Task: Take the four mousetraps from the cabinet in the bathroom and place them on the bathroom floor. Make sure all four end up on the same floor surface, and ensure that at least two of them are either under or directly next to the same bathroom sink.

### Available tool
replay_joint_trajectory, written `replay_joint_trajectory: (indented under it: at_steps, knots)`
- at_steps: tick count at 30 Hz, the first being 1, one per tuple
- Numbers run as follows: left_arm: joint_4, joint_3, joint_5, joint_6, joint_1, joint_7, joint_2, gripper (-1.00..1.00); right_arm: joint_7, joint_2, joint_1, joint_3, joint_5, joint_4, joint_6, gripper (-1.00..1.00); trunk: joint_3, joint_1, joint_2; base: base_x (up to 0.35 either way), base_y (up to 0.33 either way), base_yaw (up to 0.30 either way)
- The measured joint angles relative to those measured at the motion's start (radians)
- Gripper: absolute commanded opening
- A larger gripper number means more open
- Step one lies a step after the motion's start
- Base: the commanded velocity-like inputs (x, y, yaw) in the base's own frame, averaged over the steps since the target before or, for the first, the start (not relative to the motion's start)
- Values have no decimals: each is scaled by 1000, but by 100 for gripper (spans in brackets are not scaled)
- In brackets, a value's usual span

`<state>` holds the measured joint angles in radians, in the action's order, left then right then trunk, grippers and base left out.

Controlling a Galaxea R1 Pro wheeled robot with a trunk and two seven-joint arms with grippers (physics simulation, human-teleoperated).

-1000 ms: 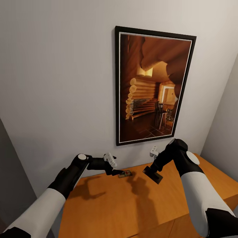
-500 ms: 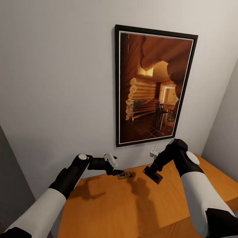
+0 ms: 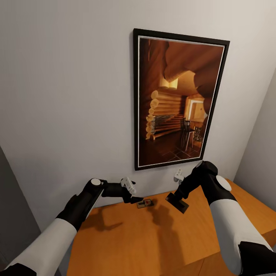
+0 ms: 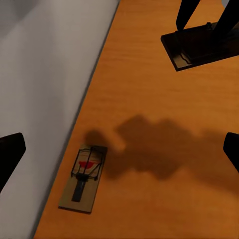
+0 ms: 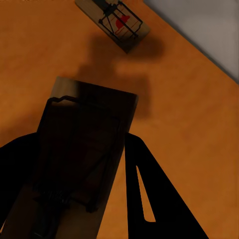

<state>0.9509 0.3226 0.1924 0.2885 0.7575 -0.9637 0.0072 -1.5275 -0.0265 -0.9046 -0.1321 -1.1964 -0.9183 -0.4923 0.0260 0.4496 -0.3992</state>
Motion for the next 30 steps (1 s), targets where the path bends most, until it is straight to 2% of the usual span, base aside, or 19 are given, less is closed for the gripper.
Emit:
replay_joint_trajectory:
  at_steps: [17,25,30]
  knots:
    - [6,2,0,3,0,0,-2,100,0,0,0,0,0,0,0,-100,0,0,0,0,0,0]
    - [15,2,-2,43,0,0,2,100,0,0,0,0,0,0,0,-100,0,0,0,0,0,0]
    - [48,2,-2,58,0,0,4,100,0,0,0,0,0,0,0,-100,0,0,0,0,0,0]
